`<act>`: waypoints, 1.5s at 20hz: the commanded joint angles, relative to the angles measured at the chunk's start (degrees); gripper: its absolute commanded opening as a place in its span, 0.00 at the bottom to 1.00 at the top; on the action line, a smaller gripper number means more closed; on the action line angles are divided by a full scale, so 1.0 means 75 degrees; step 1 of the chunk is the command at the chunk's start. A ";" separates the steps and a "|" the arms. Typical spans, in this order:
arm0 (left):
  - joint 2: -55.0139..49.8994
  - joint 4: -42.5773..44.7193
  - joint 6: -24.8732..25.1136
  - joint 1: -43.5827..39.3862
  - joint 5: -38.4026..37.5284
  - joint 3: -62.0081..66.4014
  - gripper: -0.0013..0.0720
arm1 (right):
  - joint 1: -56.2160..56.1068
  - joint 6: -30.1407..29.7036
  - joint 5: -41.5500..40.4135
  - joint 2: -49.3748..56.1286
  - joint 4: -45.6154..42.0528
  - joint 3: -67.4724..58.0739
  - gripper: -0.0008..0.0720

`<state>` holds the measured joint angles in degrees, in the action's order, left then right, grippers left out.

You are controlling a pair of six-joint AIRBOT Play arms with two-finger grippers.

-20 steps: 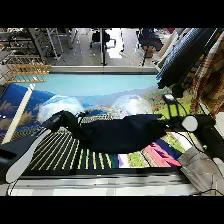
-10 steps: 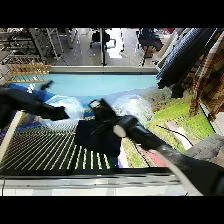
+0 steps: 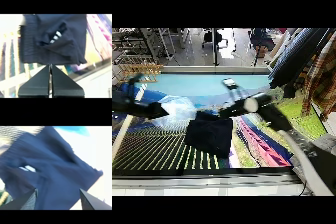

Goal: Fold the clothes and pants, and hang the long-sleeved shirts on hangers.

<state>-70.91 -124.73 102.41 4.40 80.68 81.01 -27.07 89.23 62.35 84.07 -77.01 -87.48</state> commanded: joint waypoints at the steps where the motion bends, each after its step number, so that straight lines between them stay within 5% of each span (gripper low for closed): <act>1: -0.0968 0.0006 0.0015 -0.1107 -0.0428 0.0006 0.04 | 0.1594 0.0108 0.0676 -0.0629 0.1638 0.1486 0.83; 6: -0.3191 0.0761 0.0149 -0.2259 -0.1093 0.0006 0.04 | 0.2279 -0.1475 -0.0810 -0.0501 0.4243 0.4421 0.85; 7: -0.3599 0.0880 0.0146 -0.2264 -0.1078 0.0006 0.04 | 0.2343 -0.1830 -0.1037 -0.0318 0.4686 0.4607 0.95; 12: -0.4479 0.0889 -0.0055 -0.2142 -0.1049 0.0006 0.04 | 0.2247 -0.3818 -0.0930 0.1291 0.7396 0.4182 0.97; 17: -0.4462 0.0825 -0.0052 -0.2145 -0.0959 0.0009 0.04 | 0.1527 -0.4030 -0.0717 0.2582 0.8209 0.3168 0.95; 18: -0.4424 0.0825 -0.0050 -0.2142 -0.0895 0.0009 0.04 | 0.1416 -0.4226 -0.0720 0.2637 0.8402 0.2967 0.74; 19: -0.4316 0.0828 -0.0047 -0.2142 -0.0790 0.0012 0.04 | 0.1358 -0.4336 -0.0679 0.2608 0.8469 0.2771 0.30; 20: -0.4141 0.0828 0.0017 -0.2142 -0.0662 0.0012 0.04 | 0.1352 -0.4316 -0.0600 0.2509 0.8413 0.2573 0.04; 25: -0.2264 0.0836 0.0662 -0.2142 0.0618 0.0012 0.04 | 0.2241 -0.2611 -0.0405 0.0641 0.6271 0.2535 0.03; 30: -0.0513 0.1556 0.0694 -0.2142 0.2090 -0.0012 0.04 | 0.5657 -0.1816 0.1043 -0.2372 0.5196 0.3299 0.03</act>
<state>-81.58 -116.49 106.78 -11.64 89.93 81.01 2.50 71.53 63.88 77.58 -32.53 -65.30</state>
